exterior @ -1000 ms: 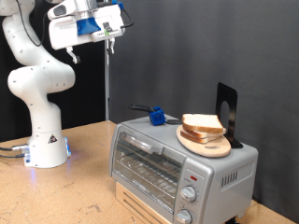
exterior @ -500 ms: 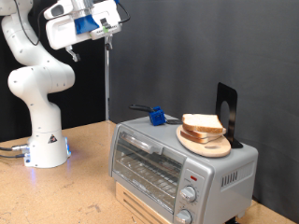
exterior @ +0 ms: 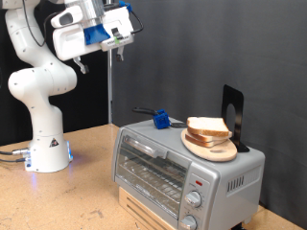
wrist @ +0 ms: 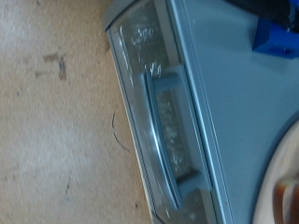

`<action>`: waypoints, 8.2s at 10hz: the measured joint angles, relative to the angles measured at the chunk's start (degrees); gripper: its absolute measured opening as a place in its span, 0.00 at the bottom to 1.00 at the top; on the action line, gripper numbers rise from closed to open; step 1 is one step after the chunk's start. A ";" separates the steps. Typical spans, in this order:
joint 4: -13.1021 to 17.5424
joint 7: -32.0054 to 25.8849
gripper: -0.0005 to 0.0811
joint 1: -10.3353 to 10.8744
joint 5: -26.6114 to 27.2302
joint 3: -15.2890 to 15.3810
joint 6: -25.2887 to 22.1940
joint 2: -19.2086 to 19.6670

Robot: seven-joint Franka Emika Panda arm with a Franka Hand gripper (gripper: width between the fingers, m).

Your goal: Make a piece of toast with the oven

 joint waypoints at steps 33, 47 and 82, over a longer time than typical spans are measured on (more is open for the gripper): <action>-16.27 -4.41 0.84 -2.75 -6.26 6.44 34.06 16.83; -16.02 -7.04 0.84 -9.82 -19.26 4.53 40.17 22.51; -2.52 -52.33 0.84 -1.73 15.80 2.29 16.82 6.27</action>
